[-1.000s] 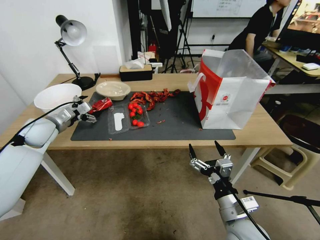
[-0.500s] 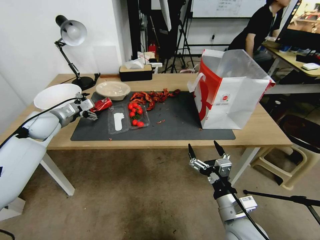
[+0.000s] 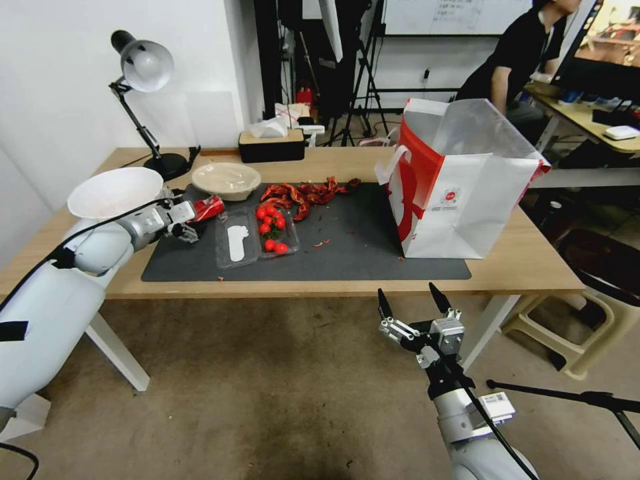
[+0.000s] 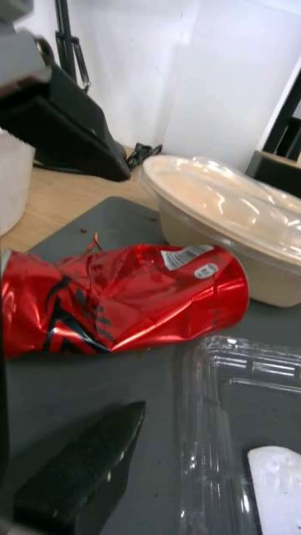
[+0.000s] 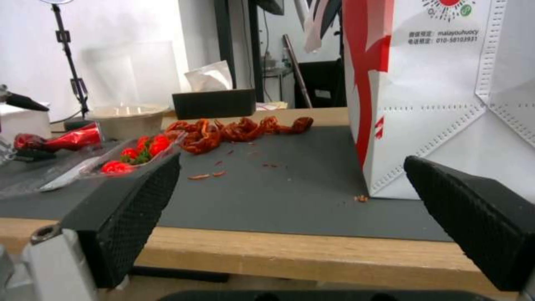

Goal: Pick up the trash from the table and place it into the takeout bag.

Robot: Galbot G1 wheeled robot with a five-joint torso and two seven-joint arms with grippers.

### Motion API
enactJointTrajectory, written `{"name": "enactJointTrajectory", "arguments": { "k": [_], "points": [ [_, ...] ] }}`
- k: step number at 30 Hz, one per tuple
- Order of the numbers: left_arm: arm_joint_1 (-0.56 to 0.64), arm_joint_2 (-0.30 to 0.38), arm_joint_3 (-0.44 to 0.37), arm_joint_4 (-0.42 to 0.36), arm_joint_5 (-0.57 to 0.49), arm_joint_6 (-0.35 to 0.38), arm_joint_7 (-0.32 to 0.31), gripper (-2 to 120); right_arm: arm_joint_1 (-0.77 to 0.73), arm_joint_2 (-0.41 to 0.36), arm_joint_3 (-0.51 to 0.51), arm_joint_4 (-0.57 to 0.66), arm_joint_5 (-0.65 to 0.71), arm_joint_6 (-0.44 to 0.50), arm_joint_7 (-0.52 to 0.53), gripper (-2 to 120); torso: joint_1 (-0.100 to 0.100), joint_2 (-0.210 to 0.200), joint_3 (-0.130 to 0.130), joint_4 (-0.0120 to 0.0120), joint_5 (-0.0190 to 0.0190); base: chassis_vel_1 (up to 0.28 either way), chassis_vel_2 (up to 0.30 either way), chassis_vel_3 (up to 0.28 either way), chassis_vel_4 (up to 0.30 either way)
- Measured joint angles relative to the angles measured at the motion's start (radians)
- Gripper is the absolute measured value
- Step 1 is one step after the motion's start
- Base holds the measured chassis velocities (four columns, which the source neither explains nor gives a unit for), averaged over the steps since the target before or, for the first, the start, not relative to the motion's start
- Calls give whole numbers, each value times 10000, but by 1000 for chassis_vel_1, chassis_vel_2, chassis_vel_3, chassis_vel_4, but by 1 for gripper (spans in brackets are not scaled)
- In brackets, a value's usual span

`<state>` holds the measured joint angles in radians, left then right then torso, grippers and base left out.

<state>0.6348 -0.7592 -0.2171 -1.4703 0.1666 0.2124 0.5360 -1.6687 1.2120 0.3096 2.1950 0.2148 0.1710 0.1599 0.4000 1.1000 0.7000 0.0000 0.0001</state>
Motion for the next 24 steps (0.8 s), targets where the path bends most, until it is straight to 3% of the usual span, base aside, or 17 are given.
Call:
{"name": "enactJointTrajectory", "arguments": {
  "k": [3,7,10,11,14,24],
  "points": [
    [-99,-33,217,189,265,2,119,84,6,20,6,-29,-6,0,3,100,0,0,0,1,-2,0,0,0,0],
    [-147,-58,264,265,336,0,157,77,10,29,2,-48,-12,0,4,100,0,0,0,2,-1,0,0,0,0],
    [-288,-163,448,483,383,11,142,59,6,55,-28,-84,-31,0,5,100,0,0,0,0,-1,0,0,0,0],
    [-288,-163,448,483,383,11,142,59,6,55,-28,-84,-31,0,5,100,0,0,0,0,-1,0,0,0,0],
    [-377,-250,509,686,606,10,37,43,-59,75,-39,-90,-69,10,5,100,0,0,0,0,-2,0,0,0,0],
    [-436,-302,620,818,654,65,-3,12,-109,104,-50,-90,-98,29,5,100,0,0,0,0,-1,0,0,0,0]
  ]
}}
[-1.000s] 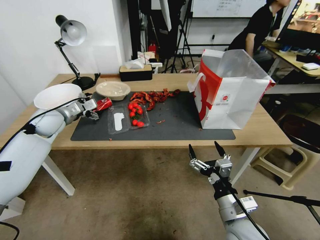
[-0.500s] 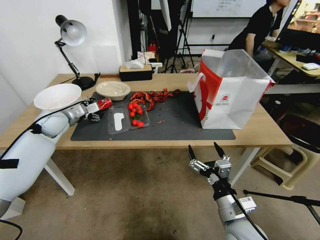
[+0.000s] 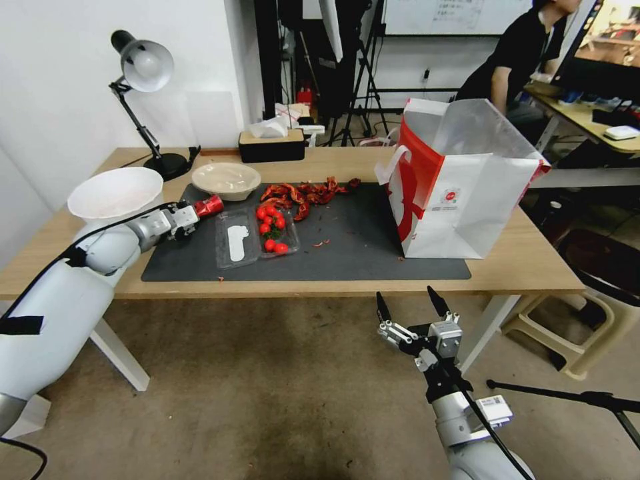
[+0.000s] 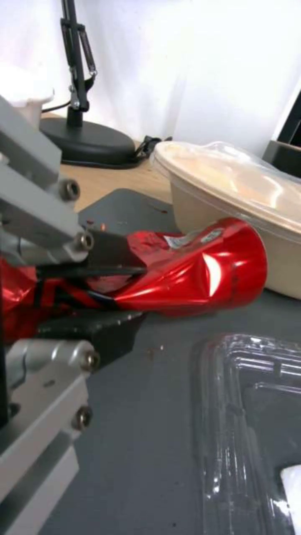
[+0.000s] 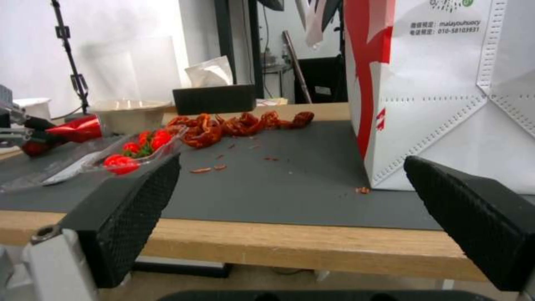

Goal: Pick up the trash from the table and place it into the takeout bag.

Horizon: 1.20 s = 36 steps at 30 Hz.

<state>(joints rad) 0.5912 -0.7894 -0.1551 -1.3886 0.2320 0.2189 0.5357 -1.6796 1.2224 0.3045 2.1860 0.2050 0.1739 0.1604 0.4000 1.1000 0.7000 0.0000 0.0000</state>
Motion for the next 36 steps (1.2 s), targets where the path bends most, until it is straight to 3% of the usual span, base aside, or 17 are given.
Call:
{"name": "enactJointTrajectory", "arguments": {
  "k": [5,11,16,19,20,22,23,25,28,29,31,33,34,36],
  "points": [
    [-2,-19,-108,-115,-108,-7,15,0,-26,-1,4,16,-15,7,-4,100,-2,0,0,0,-3,0,0,0,0],
    [317,161,-632,-956,-593,-16,-52,0,-17,22,-19,9,-38,12,-6,100,-2,0,-1,1,0,0,0,0,0],
    [769,393,-1161,-1973,-1498,212,-51,0,-3,47,-31,3,-48,15,-8,100,-2,0,-1,0,0,0,0,0,0],
    [934,570,-1322,-2776,-3043,285,-67,0,-11,49,-30,4,-50,16,-12,100,-3,-1,-1,4,1,0,0,0,0],
    [934,570,-1322,-2776,-3043,285,-67,0,-11,49,-30,4,-50,16,-12,100,-3,-1,-1,4,1,0,0,0,0],
    [714,589,-1089,-3274,-4955,277,-300,0,-24,48,-25,18,-50,17,-18,100,-2,0,-1,3,1,0,0,0,0],
    [714,589,-1089,-3274,-4955,277,-300,0,-24,48,-25,18,-50,17,-18,100,-2,0,-1,3,1,0,0,0,0],
    [95,318,-537,-3499,-6532,259,-668,0,-34,80,-21,24,-61,20,-20,100,-2,0,-1,0,3,0,0,0,0],
    [-176,191,-241,-3489,-6997,185,-815,0,-47,103,-21,30,-75,21,-22,100,-1,0,-1,0,2,0,0,0,0],
    [-857,-72,501,-3326,-7850,-138,-1032,0,-80,140,-25,50,-99,22,-26,100,-2,0,0,-5,3,0,0,0,0],
    [-1096,-163,791,-3228,-8149,-314,-1068,0,-92,150,-26,57,-108,22,-28,100,-1,0,0,-4,4,0,0,0,0],
    [-2005,-471,1719,-2949,-9258,-788,-1180,0,-144,177,-23,81,-131,25,-32,100,0,-1,2,-3,-1,0,0,0,0],
    [-2005,-471,1719,-2949,-9258,-788,-1180,0,-144,177,-23,81,-131,25,-32,100,0,-1,2,-3,-1,0,0,0,0],
    [-2844,-794,2452,-2781,-10272,-981,-1525,0,-195,192,1,113,-142,36,-38,100,0,-1,1,-3,8,0,0,0,0]
  ]
}}
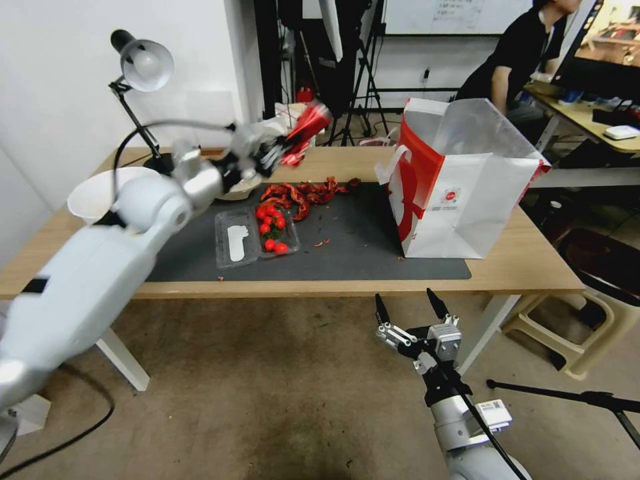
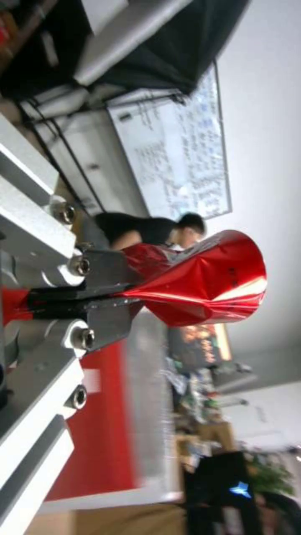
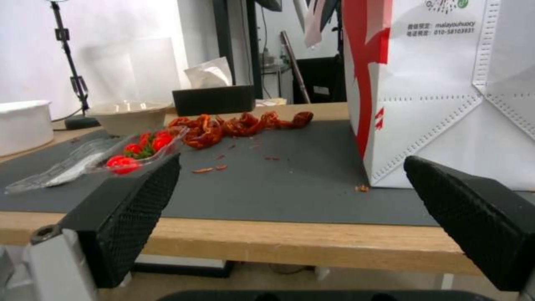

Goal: Pick up the trash from the table and place it into the takeout bag.

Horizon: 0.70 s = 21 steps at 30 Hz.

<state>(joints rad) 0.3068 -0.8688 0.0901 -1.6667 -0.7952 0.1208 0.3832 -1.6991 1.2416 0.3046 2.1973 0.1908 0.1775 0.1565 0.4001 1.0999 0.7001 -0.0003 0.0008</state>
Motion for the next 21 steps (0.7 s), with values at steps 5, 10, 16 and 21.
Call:
{"name": "enactJointTrajectory", "arguments": {
  "k": [5,10,16,21],
  "points": [
    [-1370,-918,1017,719,-844,-146,-575,0,-80,20,38,32,13,31,-6,100,0,0,0,5,-2,0,0,0,0],
    [-2585,-2329,2111,1788,-1434,-166,-754,0,-149,77,31,55,69,35,-10,100,0,0,0,4,-2,0,0,0,0],
    [-3496,-3739,3140,3180,-1582,-177,-437,0,-162,79,102,10,110,74,34,100,0,-1,1,0,-3,0,0,0,0],
    [-4238,-4397,3625,4382,-363,-164,670,0,-189,63,188,10,155,104,35,100,0,-1,0,4,-5,0,0,0,0]
  ]
}}
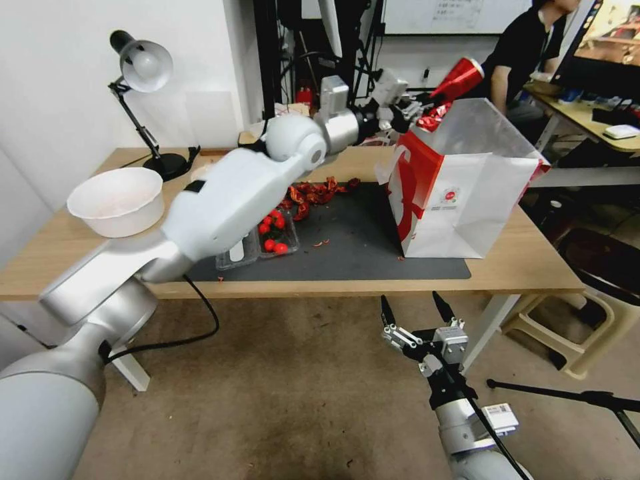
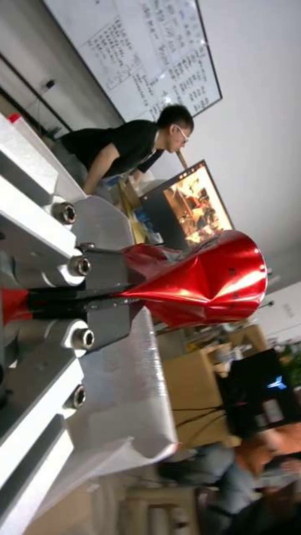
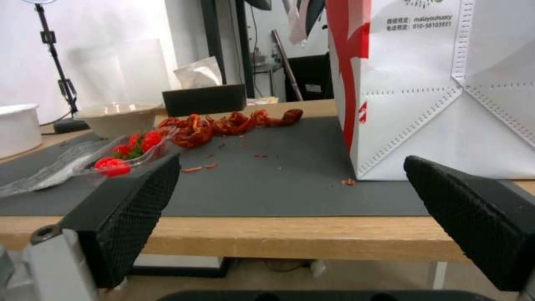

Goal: Pick up the trash from the table and place it into the takeout bag.

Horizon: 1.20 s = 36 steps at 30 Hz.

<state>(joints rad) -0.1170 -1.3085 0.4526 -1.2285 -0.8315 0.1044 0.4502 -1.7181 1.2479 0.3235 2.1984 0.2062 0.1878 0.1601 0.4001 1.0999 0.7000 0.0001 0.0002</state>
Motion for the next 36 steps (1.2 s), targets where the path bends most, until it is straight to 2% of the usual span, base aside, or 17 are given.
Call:
{"name": "enactJointTrajectory", "arguments": {
  "k": [1,3,7,8,13,16,18,21,22,26,27,30,31,34,36],
  "points": [
    [0,0,0,0,0,0,0,0,0,0,0,0,0,0,0,100,0,0,0,0,0,0,0,0,0],
    [-254,-208,30,415,924,-145,520,0,-30,35,8,0,0,30,0,100,1,0,0,1,-1,0,0,0,0],
    [-461,-345,139,681,1445,-242,862,0,-65,80,9,-6,-5,67,-2,100,0,0,-1,-1,-2,0,0,0,0],
    [-531,-414,175,880,1865,-272,1141,0,-70,79,9,-12,-6,77,-3,100,0,1,-1,-1,-2,0,0,0,0],
    [-584,-422,328,1130,2405,-424,1574,1,-76,29,55,9,1,79,-78,100,0,0,0,0,-3,0,0,0,0],
    [-464,-400,352,1152,2492,-484,1583,15,-116,51,38,21,-28,98,-264,100,-1,0,0,-1,-4,0,0,0,0],
    [-434,-396,355,1152,2510,-505,1569,19,-115,58,26,21,-48,112,-297,100,-1,0,-1,0,-3,0,0,0,0],
    [-360,-338,356,988,2530,-496,1504,32,-105,27,22,18,-57,116,-310,100,-2,0,-1,-2,-2,0,0,0,0],
    [-360,-338,356,988,2530,-496,1504,32,-105,27,22,18,-57,116,-310,100,-2,0,-1,-2,-2,0,0,0,0],
    [-282,-150,315,749,2494,-429,1400,52,-77,-1,29,9,-38,116,-293,100,-1,0,-1,-1,-3,0,0,0,0],
    [-282,-150,315,749,2494,-429,1400,52,-77,-1,29,9,-38,116,-293,100,-1,0,-1,-1,-3,0,0,0,0],
    [-136,125,193,340,2436,-210,1232,68,-46,11,16,-16,-28,108,-275,100,-2,0,-1,-1,-2,0,0,0,0],
    [-136,125,193,340,2436,-210,1232,68,-46,11,16,-16,-28,108,-275,100,-2,0,-1,-1,-2,0,0,0,0],
    [228,519,-93,-395,2206,124,641,81,-37,39,-9,-43,-27,97,-267,100,-1,1,-1,-2,-2,0,0,0,0],
    [392,644,-225,-639,2146,213,466,84,-38,50,-13,-57,-29,96,-267,100,-1,1,-1,-3,-2,0,0,0,0]
  ]
}}
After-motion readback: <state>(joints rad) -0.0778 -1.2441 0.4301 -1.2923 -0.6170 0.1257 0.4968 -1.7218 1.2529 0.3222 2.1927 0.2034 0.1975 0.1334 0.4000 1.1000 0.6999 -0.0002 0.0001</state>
